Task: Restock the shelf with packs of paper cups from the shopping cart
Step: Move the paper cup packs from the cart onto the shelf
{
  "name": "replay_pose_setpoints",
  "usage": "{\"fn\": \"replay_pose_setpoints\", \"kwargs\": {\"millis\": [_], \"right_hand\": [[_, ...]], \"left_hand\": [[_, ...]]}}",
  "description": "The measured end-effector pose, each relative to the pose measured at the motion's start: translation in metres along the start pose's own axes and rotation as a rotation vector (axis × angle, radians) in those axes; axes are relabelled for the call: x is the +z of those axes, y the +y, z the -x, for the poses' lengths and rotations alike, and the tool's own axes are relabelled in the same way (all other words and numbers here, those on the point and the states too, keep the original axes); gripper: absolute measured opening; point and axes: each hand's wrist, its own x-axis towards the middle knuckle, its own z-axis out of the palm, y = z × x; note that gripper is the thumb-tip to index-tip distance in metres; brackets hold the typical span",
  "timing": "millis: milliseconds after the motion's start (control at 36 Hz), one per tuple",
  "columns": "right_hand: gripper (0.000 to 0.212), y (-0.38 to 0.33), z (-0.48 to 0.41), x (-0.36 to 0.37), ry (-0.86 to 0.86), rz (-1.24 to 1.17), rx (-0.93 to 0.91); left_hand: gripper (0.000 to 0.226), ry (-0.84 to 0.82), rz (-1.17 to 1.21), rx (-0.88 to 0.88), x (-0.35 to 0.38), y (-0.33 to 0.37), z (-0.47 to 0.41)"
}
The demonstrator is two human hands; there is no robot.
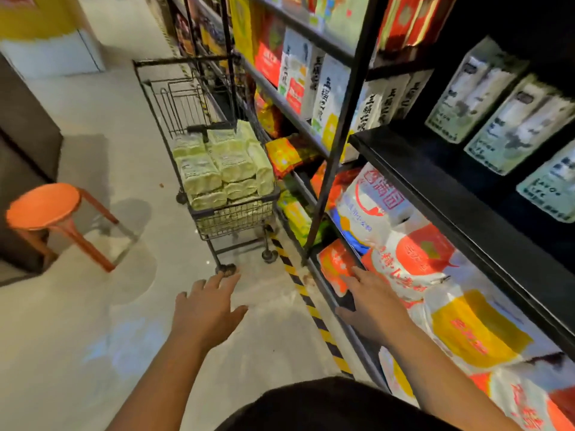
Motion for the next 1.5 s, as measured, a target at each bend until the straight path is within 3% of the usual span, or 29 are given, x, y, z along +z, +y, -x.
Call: {"fn": "replay_pose_setpoints", "kwargs": {"millis": [361, 639, 944, 1250, 1500], "right_hand": [[0.072, -0.060, -0.123, -0.042, -0.059, -0.029, -0.125], [0.066, -0.083, -0.275, -0.082, -0.092, -0.033, -0.169], [0.071, -0.122, -0.467, -0.137, -0.150, -0.001, -0.318], [0.071, -0.155, -0.558, -0.150, -0.235, 0.097, -0.346], [0.068, -0.188, -0.611, -0.148, -0.317, 0.113, -0.255]], "left_hand": [[0.069, 0.064, 0.110, -0.163, -0.025, -0.061, -0.061], [0.078, 0.067, 0.076, -0.255, -0.083, -0.086, -0.187], [0.070, 0.045, 0.070, -0.362, -0.146, -0.106, -0.328], [0.072, -0.041, 0.119, -0.381, -0.157, -0.142, -0.413], [0.069, -0.130, 0.102, -0.310, -0.159, -0.188, -0.491]]}}
